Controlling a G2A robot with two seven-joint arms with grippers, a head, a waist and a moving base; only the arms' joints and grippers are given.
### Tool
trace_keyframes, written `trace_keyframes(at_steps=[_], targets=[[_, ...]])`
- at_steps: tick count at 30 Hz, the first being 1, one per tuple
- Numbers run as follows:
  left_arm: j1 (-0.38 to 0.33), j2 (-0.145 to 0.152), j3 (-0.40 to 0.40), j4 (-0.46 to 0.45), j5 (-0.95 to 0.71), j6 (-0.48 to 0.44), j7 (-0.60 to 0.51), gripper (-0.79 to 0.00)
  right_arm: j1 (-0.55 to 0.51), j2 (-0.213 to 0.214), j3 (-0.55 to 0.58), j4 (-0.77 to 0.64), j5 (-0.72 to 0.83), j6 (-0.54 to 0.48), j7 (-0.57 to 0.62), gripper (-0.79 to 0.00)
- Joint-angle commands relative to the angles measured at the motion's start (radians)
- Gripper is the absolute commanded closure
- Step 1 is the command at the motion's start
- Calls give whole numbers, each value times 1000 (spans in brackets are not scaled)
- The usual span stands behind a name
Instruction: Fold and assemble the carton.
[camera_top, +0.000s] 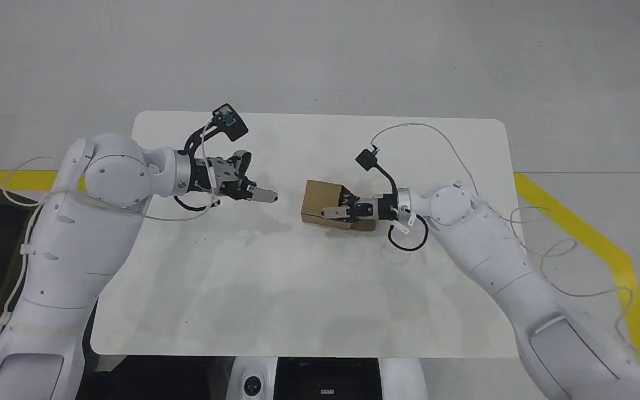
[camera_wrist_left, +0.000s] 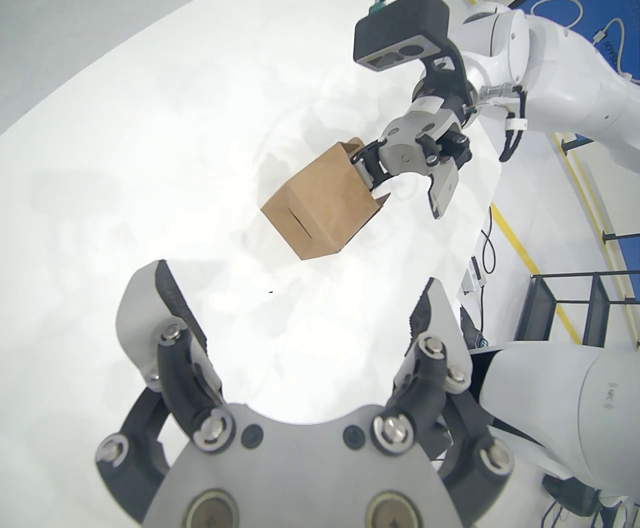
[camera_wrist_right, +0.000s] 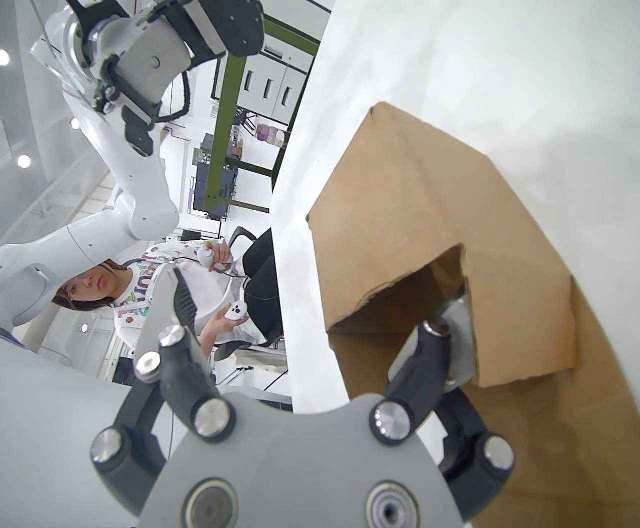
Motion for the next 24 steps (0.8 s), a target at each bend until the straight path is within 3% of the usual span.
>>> trace_keyframes(at_steps=[1,6,17,24], targets=[[-4,1,10,3,16,-26,-6,-785,-14,9,21,-26,-6,4,0,-785],[-24,-1,66,25,78,-95,7,-785,-62,36,77,-110,-27,21,1,-785],[-65,-11,214,82,259,-242,154,-785,-177,105,248,-329,-62,61,17,-785],[-81,-26,256,134,301,-260,266,-785,-235,130,322,-434,-85,66,24,-785]])
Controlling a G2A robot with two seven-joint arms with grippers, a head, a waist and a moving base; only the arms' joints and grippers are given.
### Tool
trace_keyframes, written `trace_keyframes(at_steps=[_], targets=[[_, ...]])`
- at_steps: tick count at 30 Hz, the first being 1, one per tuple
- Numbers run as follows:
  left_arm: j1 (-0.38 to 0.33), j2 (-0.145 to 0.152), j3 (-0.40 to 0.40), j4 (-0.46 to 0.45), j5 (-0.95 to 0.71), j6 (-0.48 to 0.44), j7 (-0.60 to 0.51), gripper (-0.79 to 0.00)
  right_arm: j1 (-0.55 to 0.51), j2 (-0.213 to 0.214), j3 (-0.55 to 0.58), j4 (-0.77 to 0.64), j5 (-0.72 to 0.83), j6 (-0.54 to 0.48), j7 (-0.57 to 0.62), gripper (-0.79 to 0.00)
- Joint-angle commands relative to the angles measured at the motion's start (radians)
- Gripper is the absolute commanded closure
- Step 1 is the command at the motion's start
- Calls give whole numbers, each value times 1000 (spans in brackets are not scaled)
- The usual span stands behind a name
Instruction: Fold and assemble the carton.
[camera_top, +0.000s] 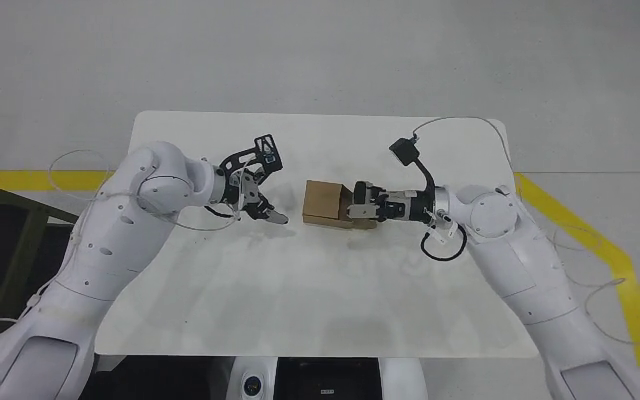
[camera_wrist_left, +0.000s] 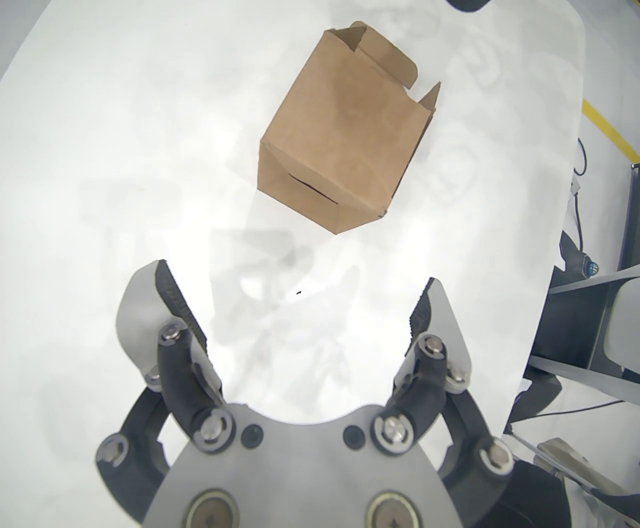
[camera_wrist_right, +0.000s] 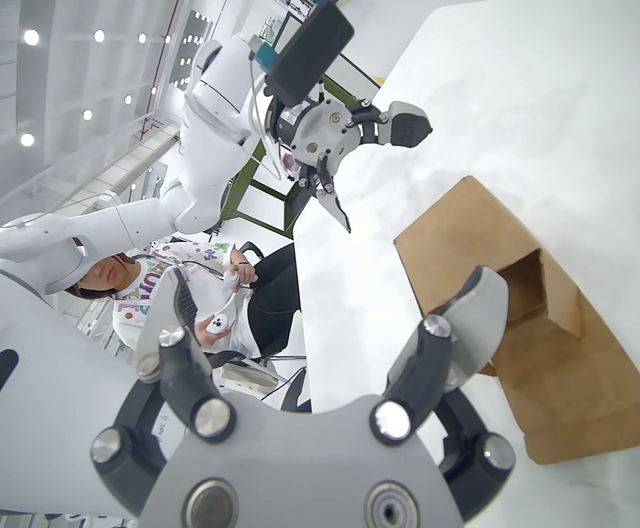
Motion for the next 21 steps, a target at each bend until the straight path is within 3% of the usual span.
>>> trace_keyframes(at_steps=[1,4,5,6,7,8,9,21], targets=[[-3,-4,10,6,17,-1,42,-785,-13,4,11,-2,-11,1,-5,-785],[-1,-9,27,10,55,-7,75,-785,-23,6,19,-6,-18,-3,-15,-785],[-1,-10,32,13,70,-8,85,-785,-27,7,21,-8,-19,-4,-19,-711],[0,-11,35,17,77,-9,96,-785,-28,7,23,-10,-21,-6,-23,-379],[-1,-12,37,21,82,-9,106,-785,-29,8,26,-10,-26,-7,-27,-286],[-2,-12,36,23,86,-9,111,-785,-30,9,27,-11,-34,-7,-31,-65],[-2,-12,36,23,86,-9,111,-785,-29,9,28,-10,-41,-6,-34,0],[-2,-12,36,23,86,-9,111,-785,-16,9,27,-3,-81,1,-43,0]])
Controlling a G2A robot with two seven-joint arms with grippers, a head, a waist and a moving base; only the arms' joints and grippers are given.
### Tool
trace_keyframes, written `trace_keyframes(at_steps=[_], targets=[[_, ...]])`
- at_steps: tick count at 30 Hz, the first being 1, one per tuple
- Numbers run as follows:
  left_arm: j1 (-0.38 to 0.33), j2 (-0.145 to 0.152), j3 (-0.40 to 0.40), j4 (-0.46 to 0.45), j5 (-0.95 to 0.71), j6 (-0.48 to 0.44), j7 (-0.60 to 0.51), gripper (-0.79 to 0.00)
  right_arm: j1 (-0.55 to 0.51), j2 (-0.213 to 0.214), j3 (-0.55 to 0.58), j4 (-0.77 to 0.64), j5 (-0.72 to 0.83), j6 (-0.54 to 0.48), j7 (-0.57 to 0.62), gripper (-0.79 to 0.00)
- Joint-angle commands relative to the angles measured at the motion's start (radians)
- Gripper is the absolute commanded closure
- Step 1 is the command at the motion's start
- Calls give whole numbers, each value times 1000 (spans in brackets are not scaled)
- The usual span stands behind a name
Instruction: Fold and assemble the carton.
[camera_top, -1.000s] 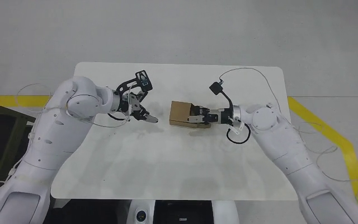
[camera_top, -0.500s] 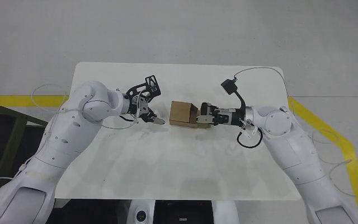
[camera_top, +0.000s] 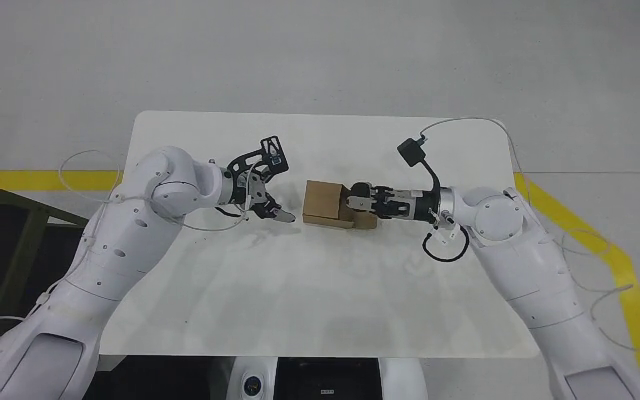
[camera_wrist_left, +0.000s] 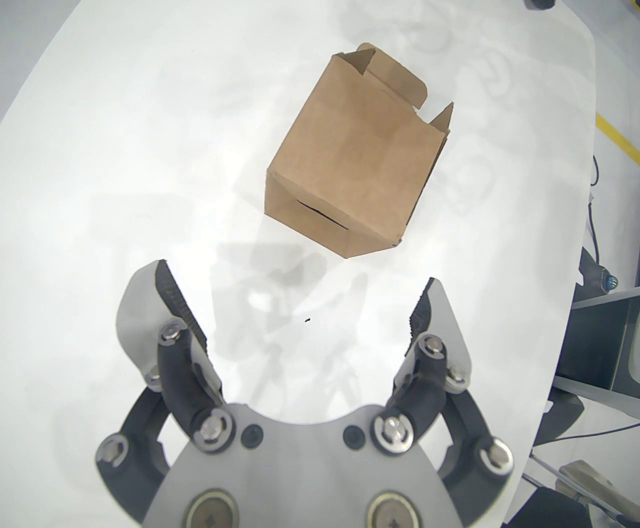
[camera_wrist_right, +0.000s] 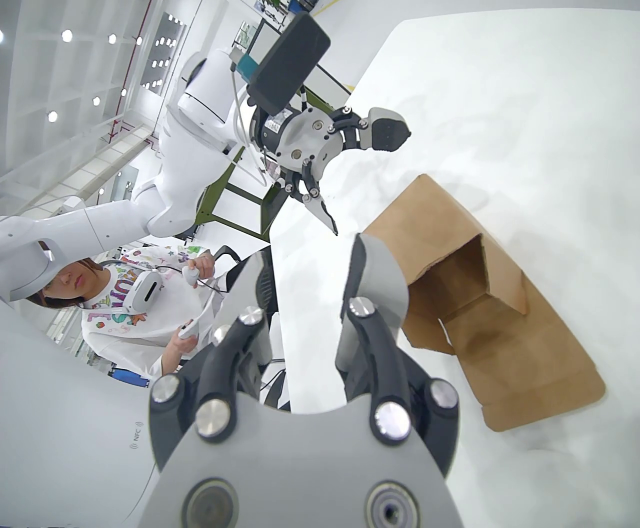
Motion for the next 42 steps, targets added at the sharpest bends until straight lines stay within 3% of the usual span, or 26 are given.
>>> trace_keyframes(at_steps=[1,12,18,28,37,42], targets=[[0,0,0,0,0,0,0,-785,0,0,0,0,0,0,0,0],[11,1,-2,-8,31,8,27,-785,-3,0,0,-1,0,5,-5,0],[28,7,-21,0,125,-73,137,-785,-52,10,14,-38,54,137,43,0],[41,8,-54,43,443,-247,542,-785,-155,32,70,-112,86,237,61,0],[25,-1,5,97,765,-250,929,-785,-210,39,83,-124,74,333,31,0],[2,-16,52,156,868,-230,1063,-785,-216,43,77,-131,-14,421,-7,0]])
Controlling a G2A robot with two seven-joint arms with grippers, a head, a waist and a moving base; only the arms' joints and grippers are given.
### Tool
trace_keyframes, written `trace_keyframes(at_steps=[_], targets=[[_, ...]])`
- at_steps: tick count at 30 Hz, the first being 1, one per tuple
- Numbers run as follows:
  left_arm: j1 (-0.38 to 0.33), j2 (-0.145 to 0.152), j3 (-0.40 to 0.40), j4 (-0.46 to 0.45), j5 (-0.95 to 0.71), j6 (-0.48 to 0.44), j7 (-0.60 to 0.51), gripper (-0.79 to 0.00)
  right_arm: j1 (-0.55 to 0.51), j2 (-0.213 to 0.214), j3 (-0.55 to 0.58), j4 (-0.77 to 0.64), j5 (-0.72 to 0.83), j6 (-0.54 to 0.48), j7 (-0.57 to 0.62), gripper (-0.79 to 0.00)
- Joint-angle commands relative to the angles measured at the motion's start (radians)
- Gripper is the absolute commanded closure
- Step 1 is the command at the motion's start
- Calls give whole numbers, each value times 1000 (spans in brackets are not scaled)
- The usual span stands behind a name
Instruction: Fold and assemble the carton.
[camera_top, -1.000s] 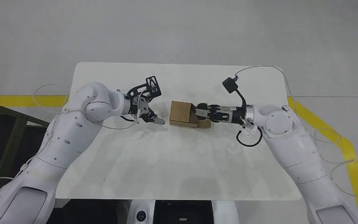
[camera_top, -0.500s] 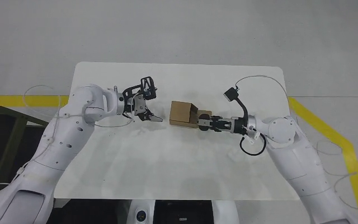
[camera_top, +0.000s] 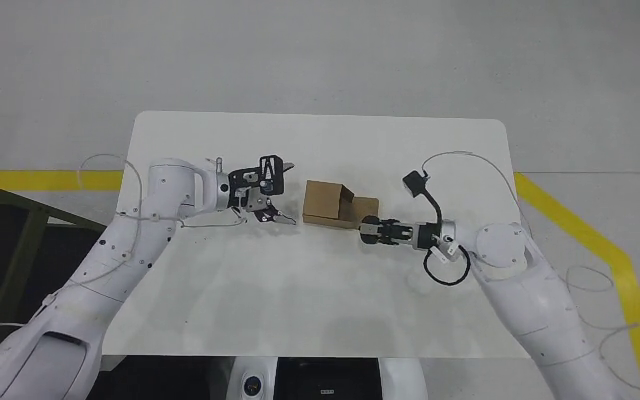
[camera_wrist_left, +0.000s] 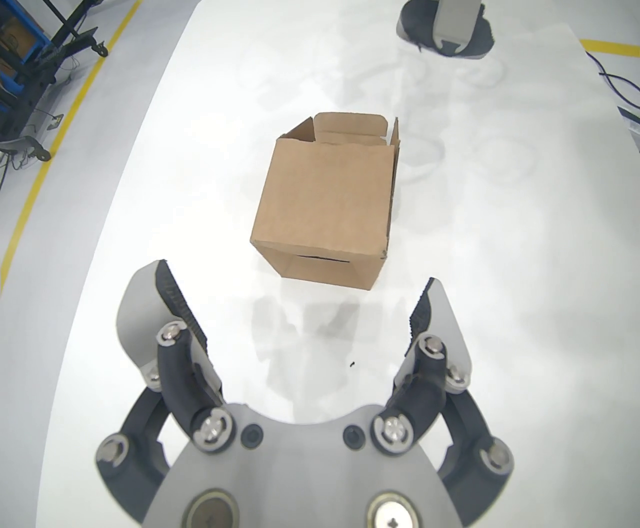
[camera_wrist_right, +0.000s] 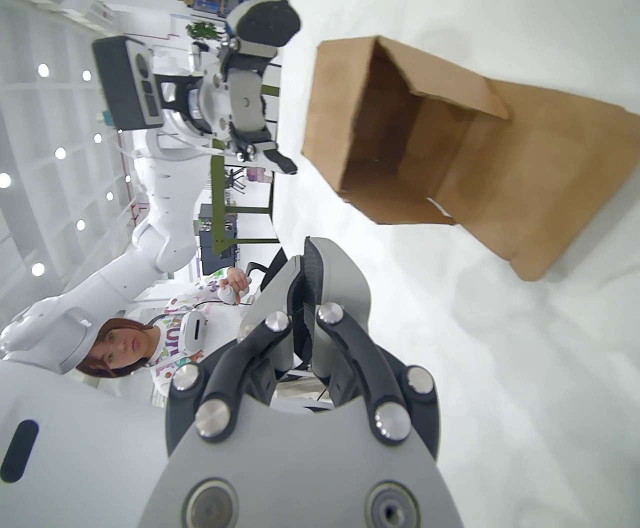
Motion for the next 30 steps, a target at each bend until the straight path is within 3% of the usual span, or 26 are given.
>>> trace_keyframes(at_steps=[1,13,30], targets=[[-10,-9,19,30,13,14,54,-785,-2,-1,-6,-6,-17,22,-15,0],[-87,-91,147,204,-21,63,175,-785,34,-18,-64,67,-24,25,-61,0],[-103,-135,197,273,5,56,247,-785,152,-68,-173,217,10,-39,-107,0]])
